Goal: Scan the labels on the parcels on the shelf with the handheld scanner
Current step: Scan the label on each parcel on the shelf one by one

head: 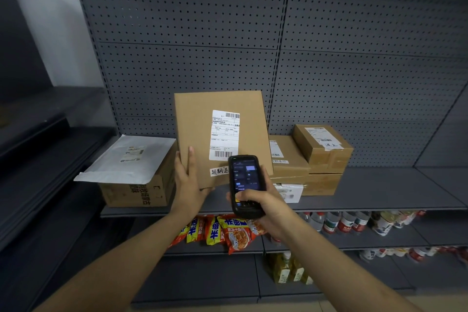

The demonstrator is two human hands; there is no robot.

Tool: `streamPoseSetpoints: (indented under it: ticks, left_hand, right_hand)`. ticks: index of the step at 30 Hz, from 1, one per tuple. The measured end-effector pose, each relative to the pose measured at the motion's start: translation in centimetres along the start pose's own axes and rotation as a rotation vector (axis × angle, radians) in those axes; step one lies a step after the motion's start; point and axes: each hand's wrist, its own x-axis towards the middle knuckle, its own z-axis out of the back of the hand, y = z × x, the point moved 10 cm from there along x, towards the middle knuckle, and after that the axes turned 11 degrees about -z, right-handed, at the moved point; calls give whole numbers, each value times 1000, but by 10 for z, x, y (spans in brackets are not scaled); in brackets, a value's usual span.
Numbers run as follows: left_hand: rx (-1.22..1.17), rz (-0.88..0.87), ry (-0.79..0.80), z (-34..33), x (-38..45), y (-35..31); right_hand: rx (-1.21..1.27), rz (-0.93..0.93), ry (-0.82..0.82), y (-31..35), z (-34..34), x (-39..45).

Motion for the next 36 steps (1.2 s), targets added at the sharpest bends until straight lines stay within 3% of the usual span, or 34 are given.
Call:
streamPoseSetpoints:
  ticks: [5, 17, 36]
  left_hand:
    - [9, -6, 15, 0, 3, 8]
    - [15, -38, 18, 6, 10, 13]
    - [-11, -28, 19, 12, 1, 39]
  right_hand:
    - [-11, 0, -63, 5, 15, 5]
    - [-16, -41, 141, -7, -32, 6]
    - [-3, 0, 168, -18, -53, 9]
